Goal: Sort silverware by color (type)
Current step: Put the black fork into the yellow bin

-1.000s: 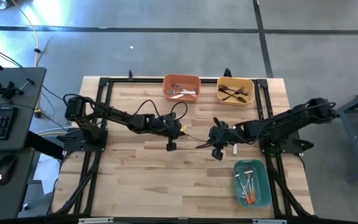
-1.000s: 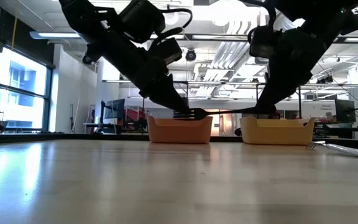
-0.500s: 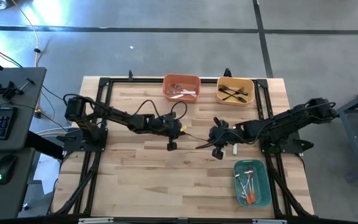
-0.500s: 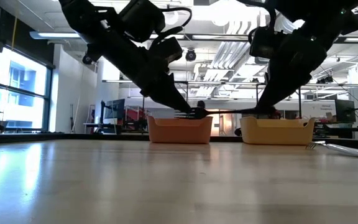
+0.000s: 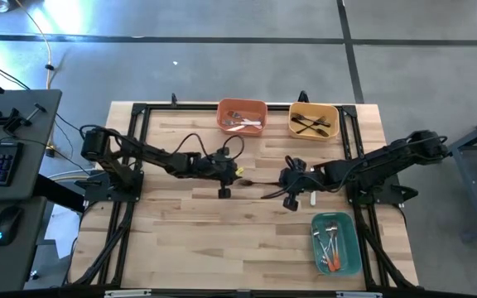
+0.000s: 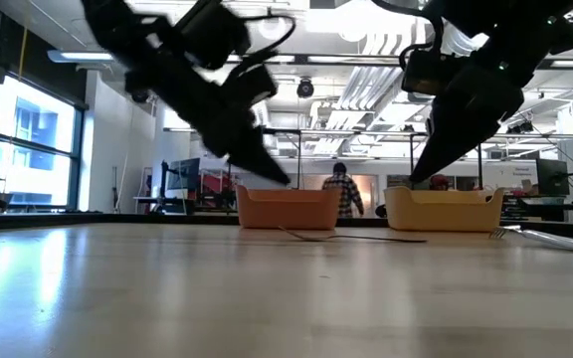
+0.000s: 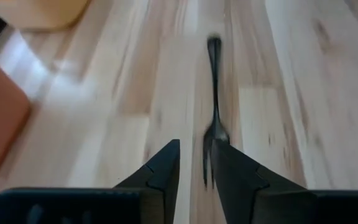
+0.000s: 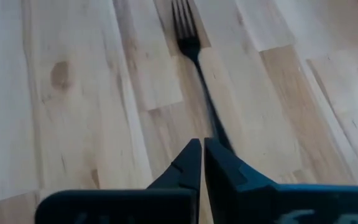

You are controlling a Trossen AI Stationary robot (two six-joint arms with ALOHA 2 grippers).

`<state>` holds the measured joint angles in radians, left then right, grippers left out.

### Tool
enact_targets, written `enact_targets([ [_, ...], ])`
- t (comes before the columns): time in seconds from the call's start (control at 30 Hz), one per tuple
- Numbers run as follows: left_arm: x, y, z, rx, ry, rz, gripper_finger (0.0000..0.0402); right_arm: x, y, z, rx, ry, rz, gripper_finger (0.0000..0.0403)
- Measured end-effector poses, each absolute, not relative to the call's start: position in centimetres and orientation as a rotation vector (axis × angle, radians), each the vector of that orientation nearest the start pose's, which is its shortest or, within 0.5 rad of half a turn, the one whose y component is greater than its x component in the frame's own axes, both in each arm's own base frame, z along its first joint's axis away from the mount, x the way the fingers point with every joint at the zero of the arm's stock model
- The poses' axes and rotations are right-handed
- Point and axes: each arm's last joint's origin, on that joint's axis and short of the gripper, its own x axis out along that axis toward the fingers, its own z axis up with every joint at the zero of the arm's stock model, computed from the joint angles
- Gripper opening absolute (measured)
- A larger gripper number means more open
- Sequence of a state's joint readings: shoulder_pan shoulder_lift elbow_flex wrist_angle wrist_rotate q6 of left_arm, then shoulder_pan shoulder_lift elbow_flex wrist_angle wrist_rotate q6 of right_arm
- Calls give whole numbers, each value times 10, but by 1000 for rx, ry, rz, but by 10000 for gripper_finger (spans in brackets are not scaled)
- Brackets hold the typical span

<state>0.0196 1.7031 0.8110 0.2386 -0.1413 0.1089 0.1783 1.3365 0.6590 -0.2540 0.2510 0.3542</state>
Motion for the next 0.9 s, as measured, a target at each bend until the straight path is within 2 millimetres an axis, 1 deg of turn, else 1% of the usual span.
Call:
enact_targets([
  [0.07, 321, 10, 141, 143, 657, 120, 86, 246, 37, 176, 126, 861, -211, 4],
  [0.13, 310, 10, 130, 129, 629, 126, 85, 252, 36, 176, 123, 822, -184, 16],
  [0.2, 299, 10, 122, 108, 570, 134, 81, 262, 35, 172, 129, 781, -146, 36],
  [0.27, 288, 9, 116, 89, 511, 139, 78, 270, 32, 165, 118, 781, -117, 61],
  [0.37, 273, 7, 111, 70, 409, 135, 74, 286, 27, 157, 84, 815, -123, 95],
  [0.47, 257, 7, 110, 48, 306, 139, 74, 306, 23, 151, 46, 837, -122, 114],
  [0.53, 247, 7, 110, 41, 247, 141, 74, 320, 20, 149, 25, 859, -125, 118],
  [0.63, 235, 7, 110, 26, 198, 143, 74, 332, 13, 145, 9, 941, -140, 116],
  [0.77, 224, 7, 108, 17, 175, 145, 74, 341, 5, 139, 21, 1047, -168, 106],
  [0.9, 222, 7, 108, 10, 165, 146, 74, 346, -1, 130, 53, 1101, -165, 91],
])
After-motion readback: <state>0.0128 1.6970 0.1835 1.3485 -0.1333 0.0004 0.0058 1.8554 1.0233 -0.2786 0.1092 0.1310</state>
